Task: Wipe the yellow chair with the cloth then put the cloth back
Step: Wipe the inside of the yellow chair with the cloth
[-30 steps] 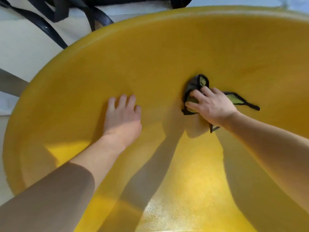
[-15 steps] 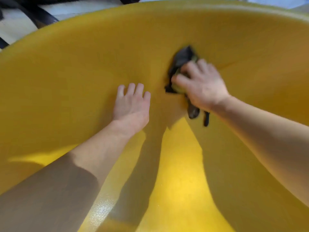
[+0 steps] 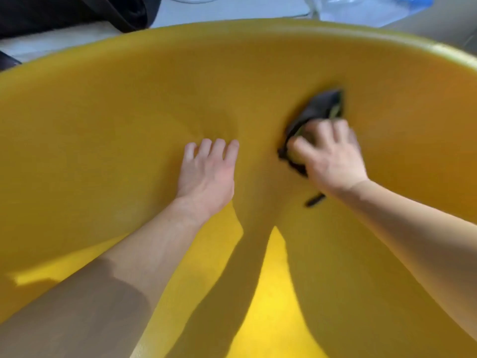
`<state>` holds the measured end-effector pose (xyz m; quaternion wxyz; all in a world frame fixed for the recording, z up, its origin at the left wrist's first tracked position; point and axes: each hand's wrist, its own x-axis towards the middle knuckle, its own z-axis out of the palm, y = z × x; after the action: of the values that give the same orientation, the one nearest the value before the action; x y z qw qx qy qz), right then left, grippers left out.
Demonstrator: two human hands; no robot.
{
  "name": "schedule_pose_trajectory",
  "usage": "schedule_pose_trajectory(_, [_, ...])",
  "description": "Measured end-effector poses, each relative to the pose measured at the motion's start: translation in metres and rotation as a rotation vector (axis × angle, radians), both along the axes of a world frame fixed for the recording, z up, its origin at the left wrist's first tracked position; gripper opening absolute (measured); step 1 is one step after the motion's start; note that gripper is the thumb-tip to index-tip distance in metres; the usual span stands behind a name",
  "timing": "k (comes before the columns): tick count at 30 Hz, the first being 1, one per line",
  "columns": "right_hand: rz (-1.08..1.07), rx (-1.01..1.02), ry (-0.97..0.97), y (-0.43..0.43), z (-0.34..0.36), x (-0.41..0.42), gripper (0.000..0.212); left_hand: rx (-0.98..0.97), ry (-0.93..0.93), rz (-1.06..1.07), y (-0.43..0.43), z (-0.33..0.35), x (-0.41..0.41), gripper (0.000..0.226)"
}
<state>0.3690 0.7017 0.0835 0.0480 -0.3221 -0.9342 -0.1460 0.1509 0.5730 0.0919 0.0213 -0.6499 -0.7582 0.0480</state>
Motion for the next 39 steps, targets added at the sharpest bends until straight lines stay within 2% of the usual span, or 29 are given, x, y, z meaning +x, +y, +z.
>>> schedule_pose_trajectory(2, [0.151,-0.104,-0.21,0.001,0.004,0.008,0.038,-0.002,-0.008,-0.009,0.006,0.001,0.007,0.063])
schedule_pose_trajectory(3, [0.11,-0.07,-0.163,0.01,0.015,0.01,0.04,-0.007,-0.016,-0.014,0.009,0.001,0.011,0.062])
schedule_pose_trajectory(6, [-0.333,0.102,0.354,0.024,0.038,0.021,0.038,-0.016,-0.042,-0.036,0.016,-0.004,0.021,0.06])
schedule_pose_trajectory(7, [-0.39,0.129,0.396,0.02,0.034,0.023,0.034,-0.017,-0.049,-0.038,0.017,-0.005,0.024,0.06])
schedule_pose_trajectory(8, [-0.364,0.11,0.31,0.013,0.025,0.023,0.033,-0.015,-0.052,-0.035,0.019,-0.006,0.027,0.06])
schedule_pose_trajectory(10, [-0.151,-0.061,0.019,0.001,0.011,0.028,0.043,-0.013,-0.065,-0.03,0.023,-0.006,0.035,0.06])
schedule_pose_trajectory(11, [-0.104,-0.108,-0.018,0.005,0.014,0.034,0.047,-0.017,-0.072,-0.03,0.025,-0.005,0.039,0.061])
schedule_pose_trajectory(12, [-0.141,-0.097,0.058,0.012,0.019,0.04,0.048,-0.02,-0.073,-0.031,0.027,-0.004,0.042,0.062])
schedule_pose_trajectory(15, [-0.561,0.096,0.513,0.013,0.027,0.051,0.047,-0.034,-0.098,-0.041,0.032,-0.004,0.047,0.062])
schedule_pose_trajectory(16, [-0.596,0.13,0.544,0.008,0.022,0.046,0.046,-0.042,-0.117,-0.034,0.034,-0.004,0.047,0.062])
schedule_pose_trajectory(17, [-0.54,0.082,0.451,0.001,0.013,0.04,0.046,-0.046,-0.135,-0.019,0.034,-0.004,0.048,0.063])
schedule_pose_trajectory(19, [-0.21,-0.147,0.114,-0.003,-0.001,0.033,0.054,-0.046,-0.159,0.005,0.032,-0.003,0.05,0.063])
schedule_pose_trajectory(20, [-0.077,-0.201,0.037,0.003,0.002,0.033,0.056,-0.049,-0.163,0.011,0.031,-0.003,0.05,0.064])
schedule_pose_trajectory(21, [-0.05,-0.197,0.073,0.01,0.006,0.032,0.055,-0.05,-0.162,0.016,0.029,-0.004,0.048,0.064])
schedule_pose_trajectory(22, [-0.108,-0.135,0.198,0.016,0.008,0.029,0.054,-0.049,-0.157,0.021,0.025,-0.005,0.044,0.063])
schedule_pose_trajectory(24, [-0.355,0.011,0.495,0.016,0.005,0.012,0.059,-0.05,-0.147,0.042,0.015,-0.01,0.03,0.057])
schedule_pose_trajectory(25, [-0.431,0.074,0.567,0.011,-0.002,-0.003,0.062,-0.054,-0.141,0.056,0.009,-0.012,0.022,0.053])
schedule_pose_trajectory(27, [-0.411,0.068,0.556,-0.01,-0.029,-0.039,0.06,-0.083,-0.12,0.091,-0.008,-0.015,0.003,0.04])
schedule_pose_trajectory(29, [-0.23,-0.111,0.437,-0.044,-0.059,-0.063,0.054,-0.127,-0.1,0.126,-0.032,-0.018,-0.014,0.03])
schedule_pose_trajectory(32, [0.126,-0.384,0.138,-0.123,-0.103,-0.061,0.051,-0.191,-0.097,0.169,-0.072,-0.023,-0.032,0.024])
schedule_pose_trajectory(34, [0.381,-0.464,-0.094,-0.17,-0.115,-0.048,0.052,-0.244,-0.094,0.168,-0.099,-0.025,-0.039,0.022])
schedule_pose_trajectory(36, [0.57,-0.411,-0.2,-0.16,-0.106,-0.038,0.042,-0.278,-0.085,0.144,-0.121,-0.027,-0.044,0.02])
schedule_pose_trajectory(37, [0.534,-0.338,-0.161,-0.138,-0.097,-0.038,0.037,-0.283,-0.081,0.123,-0.129,-0.027,-0.045,0.021])
schedule_pose_trajectory(39, [0.171,-0.232,0.048,-0.078,-0.079,-0.039,0.032,-0.25,-0.092,0.085,-0.137,-0.026,-0.048,0.031])
